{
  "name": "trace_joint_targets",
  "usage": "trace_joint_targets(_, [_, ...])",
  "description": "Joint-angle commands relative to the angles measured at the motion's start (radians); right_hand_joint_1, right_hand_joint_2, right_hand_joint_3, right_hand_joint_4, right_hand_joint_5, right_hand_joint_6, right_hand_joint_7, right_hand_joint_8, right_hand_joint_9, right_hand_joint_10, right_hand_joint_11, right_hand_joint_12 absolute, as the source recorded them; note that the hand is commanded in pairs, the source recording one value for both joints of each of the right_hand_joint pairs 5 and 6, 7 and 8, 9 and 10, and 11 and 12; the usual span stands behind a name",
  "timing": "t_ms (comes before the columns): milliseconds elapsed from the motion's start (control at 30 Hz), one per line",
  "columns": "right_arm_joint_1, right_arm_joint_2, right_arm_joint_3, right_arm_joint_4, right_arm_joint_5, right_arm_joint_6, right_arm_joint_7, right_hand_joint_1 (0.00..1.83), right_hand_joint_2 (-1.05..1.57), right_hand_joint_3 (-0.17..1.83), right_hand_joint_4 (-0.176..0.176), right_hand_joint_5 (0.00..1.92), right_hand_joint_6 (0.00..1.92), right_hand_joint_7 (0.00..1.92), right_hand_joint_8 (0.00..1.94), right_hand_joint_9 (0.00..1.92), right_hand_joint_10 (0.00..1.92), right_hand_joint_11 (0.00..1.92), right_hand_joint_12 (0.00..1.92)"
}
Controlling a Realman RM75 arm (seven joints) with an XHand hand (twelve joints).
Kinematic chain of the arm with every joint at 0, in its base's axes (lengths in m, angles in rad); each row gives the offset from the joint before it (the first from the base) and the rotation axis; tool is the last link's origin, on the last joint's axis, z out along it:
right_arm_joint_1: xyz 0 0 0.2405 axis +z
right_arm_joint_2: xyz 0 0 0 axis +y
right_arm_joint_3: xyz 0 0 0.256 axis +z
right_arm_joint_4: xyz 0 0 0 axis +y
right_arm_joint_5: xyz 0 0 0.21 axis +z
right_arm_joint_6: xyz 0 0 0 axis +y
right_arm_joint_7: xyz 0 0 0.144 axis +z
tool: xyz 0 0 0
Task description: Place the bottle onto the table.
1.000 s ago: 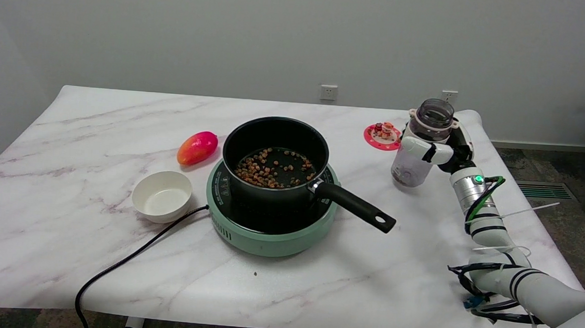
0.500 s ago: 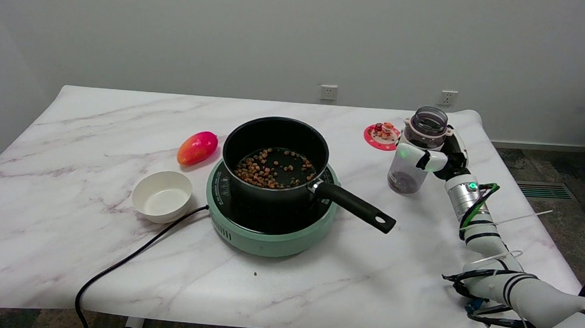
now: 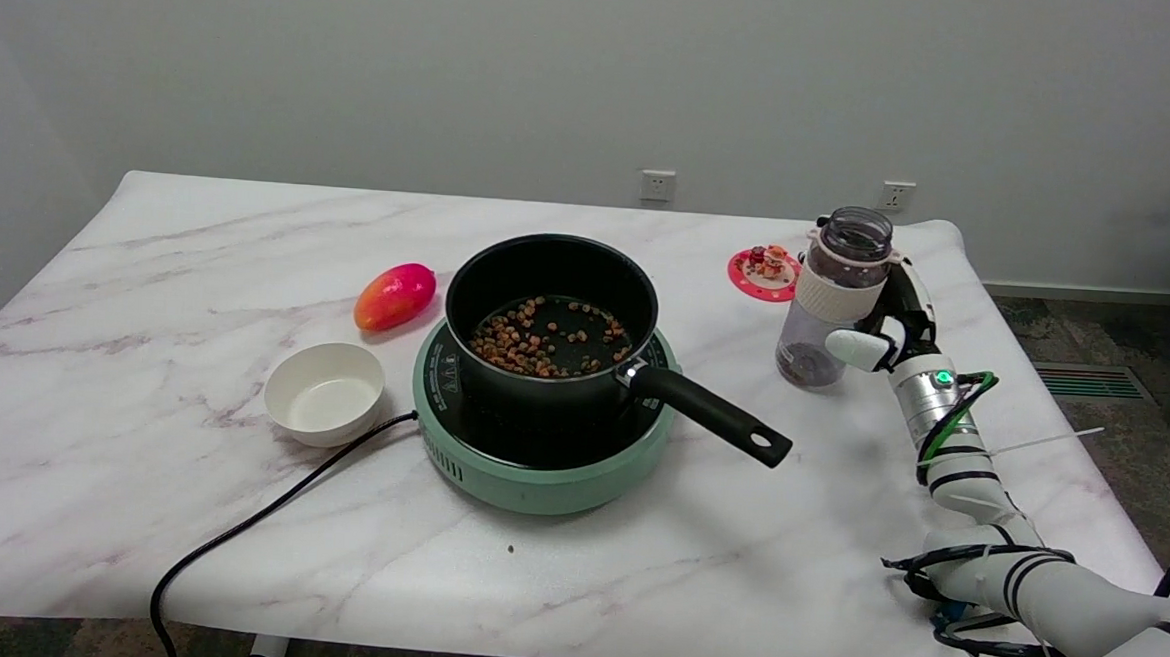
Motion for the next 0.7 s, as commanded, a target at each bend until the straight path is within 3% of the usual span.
trace_joint_targets(33, [0.003,0.006,0.004,-0.008,0.002,0.015,-0.009,1.32,-0.96,1.28,0.0,0.44,0.44,0.68,0.68,0.53,0.53,0.39,0.39])
trace_joint_targets(233, [-0.007,0.032,0.029,-0.007,-0.004,0.023,-0.029,1.27,-1.03,1.31,0.0,0.37,0.37,0.53,0.53,0.49,0.49,0.4,0.4])
trace_joint_targets(433, [-0.022,0.056,0.055,-0.017,-0.004,0.026,-0.042,1.27,-1.05,1.27,0.0,0.34,0.34,0.51,0.51,0.48,0.48,0.42,0.42])
trace_joint_targets(700, [-0.071,0.168,0.159,-0.055,-0.005,-0.039,-0.199,1.29,-1.05,1.16,0.0,0.37,0.37,0.51,0.51,0.51,0.51,0.49,0.49])
